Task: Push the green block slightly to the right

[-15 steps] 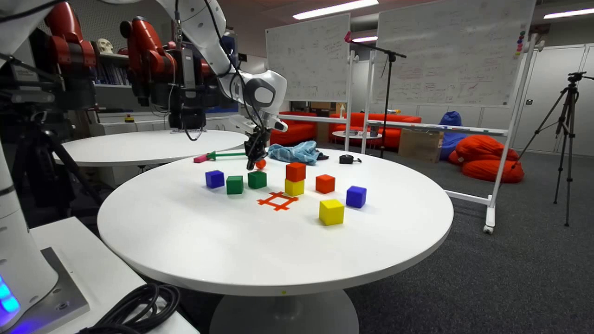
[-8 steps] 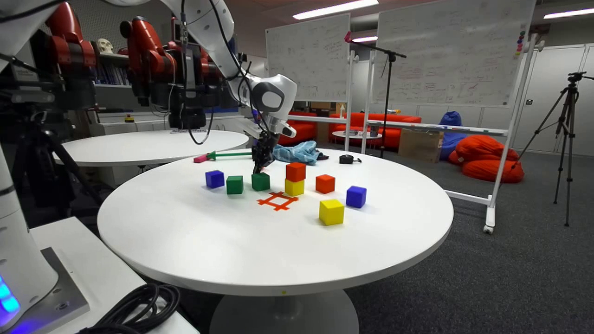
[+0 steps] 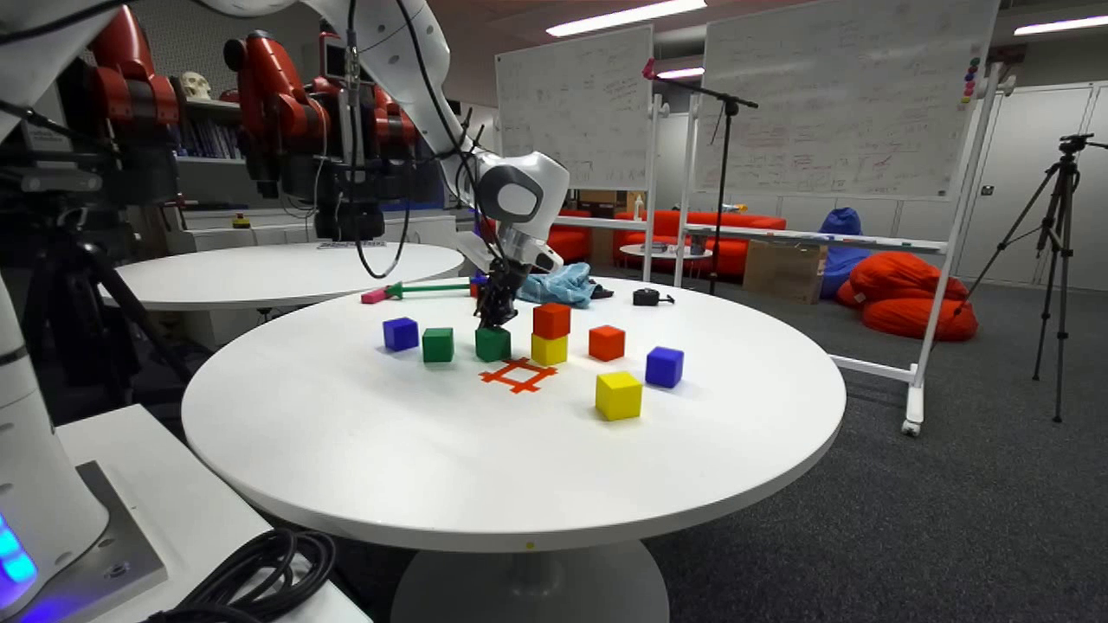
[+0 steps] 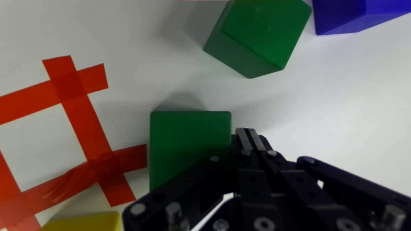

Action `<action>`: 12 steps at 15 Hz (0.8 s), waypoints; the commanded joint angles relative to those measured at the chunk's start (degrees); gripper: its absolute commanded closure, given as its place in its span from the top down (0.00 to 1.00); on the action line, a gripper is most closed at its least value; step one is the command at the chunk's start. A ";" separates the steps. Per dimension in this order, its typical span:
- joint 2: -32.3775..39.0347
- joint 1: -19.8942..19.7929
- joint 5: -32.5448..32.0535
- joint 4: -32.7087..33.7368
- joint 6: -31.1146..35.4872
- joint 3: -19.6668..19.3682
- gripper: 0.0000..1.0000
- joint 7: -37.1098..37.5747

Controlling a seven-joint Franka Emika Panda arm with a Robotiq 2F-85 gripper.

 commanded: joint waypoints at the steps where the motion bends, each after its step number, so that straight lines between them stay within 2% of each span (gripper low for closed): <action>1: -0.34 -0.94 1.79 -1.22 -1.04 0.13 0.00 -1.73; 6: -2.94 -1.55 2.79 -3.67 0.46 0.27 0.00 -2.70; 12: -10.92 -2.34 4.92 -11.23 3.64 0.38 0.00 -6.87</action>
